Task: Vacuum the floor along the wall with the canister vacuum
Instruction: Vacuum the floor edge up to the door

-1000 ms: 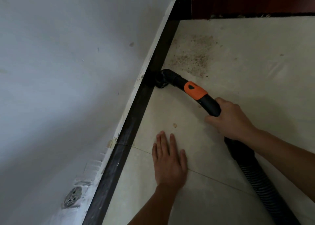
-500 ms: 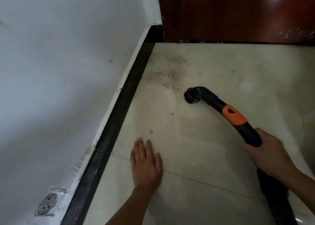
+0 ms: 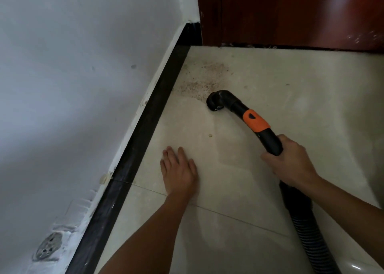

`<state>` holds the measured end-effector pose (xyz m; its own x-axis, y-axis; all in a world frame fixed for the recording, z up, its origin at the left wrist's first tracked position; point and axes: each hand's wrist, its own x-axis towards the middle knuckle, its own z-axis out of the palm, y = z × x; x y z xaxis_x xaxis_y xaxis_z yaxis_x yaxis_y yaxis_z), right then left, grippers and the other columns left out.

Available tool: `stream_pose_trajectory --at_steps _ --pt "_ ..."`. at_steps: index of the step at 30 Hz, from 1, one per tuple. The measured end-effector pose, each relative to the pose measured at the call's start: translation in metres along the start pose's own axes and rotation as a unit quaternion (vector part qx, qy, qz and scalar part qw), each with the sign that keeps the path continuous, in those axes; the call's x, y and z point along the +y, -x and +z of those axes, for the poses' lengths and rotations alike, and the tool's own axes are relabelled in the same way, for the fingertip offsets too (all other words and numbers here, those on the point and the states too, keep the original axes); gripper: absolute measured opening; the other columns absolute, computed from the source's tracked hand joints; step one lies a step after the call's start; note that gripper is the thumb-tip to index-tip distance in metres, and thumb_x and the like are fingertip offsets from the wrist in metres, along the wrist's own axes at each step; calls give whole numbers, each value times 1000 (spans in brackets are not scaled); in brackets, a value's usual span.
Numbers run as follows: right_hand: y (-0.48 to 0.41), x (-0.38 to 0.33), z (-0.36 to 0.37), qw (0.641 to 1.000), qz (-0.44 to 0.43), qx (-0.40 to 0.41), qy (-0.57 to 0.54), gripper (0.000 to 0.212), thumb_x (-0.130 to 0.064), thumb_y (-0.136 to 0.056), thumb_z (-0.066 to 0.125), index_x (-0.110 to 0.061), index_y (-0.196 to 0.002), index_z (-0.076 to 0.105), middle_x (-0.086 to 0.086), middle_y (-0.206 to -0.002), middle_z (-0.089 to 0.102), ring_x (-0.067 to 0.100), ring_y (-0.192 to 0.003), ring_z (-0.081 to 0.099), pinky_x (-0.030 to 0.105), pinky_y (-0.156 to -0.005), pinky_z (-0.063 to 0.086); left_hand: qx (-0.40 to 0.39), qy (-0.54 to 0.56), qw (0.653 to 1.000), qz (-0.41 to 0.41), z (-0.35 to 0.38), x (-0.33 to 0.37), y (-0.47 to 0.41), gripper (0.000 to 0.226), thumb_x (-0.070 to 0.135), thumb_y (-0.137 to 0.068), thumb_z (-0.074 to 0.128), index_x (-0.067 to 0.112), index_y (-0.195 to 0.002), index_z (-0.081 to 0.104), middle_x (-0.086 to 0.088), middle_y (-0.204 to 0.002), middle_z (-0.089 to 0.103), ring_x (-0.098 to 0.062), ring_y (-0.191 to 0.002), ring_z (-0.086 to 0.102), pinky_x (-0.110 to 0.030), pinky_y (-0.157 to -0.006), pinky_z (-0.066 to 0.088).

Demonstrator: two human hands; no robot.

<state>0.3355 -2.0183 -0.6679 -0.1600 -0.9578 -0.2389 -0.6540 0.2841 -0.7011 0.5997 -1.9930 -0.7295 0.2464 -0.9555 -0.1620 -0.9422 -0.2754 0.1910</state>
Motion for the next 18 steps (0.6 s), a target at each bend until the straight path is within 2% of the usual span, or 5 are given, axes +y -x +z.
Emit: stream_pose_trajectory --at_steps 5,9,14,18 --pt "-34 -16 3 1000 -3 19 -8 22 -17 -80 71 -12 -98 58 11 -71 61 26 -59 60 26 -53 42 41 3 999 -11 15 2 -1 63 46 -100 10 15 -154 8 -17 -161 -3 -28 -148 -8 -41 -119 -8" --pt "-39 -26 17 999 -33 -28 10 21 -15 -79 71 -11 -93 57 14 -69 62 30 -60 62 32 -55 49 49 -2 999 -9 18 2 0 66 49 -97 7 16 -154 10 -16 -161 0 -27 -149 -7 -41 -119 -6" --pt "-66 -41 21 999 -37 0 12 21 -16 -78 72 -10 -93 58 15 -70 62 32 -62 62 36 -61 52 49 -3 999 -14 20 2 -3 64 47 -98 10 15 -154 13 -16 -161 2 -28 -149 -5 -42 -120 -4" --pt "-78 -59 42 995 -82 -56 17 22 -16 -78 72 -10 -92 55 12 -70 60 29 -60 61 31 -55 47 53 -2 998 -15 19 3 -1 64 47 -99 11 15 -154 14 -17 -161 4 -28 -149 -3 -43 -120 -2"
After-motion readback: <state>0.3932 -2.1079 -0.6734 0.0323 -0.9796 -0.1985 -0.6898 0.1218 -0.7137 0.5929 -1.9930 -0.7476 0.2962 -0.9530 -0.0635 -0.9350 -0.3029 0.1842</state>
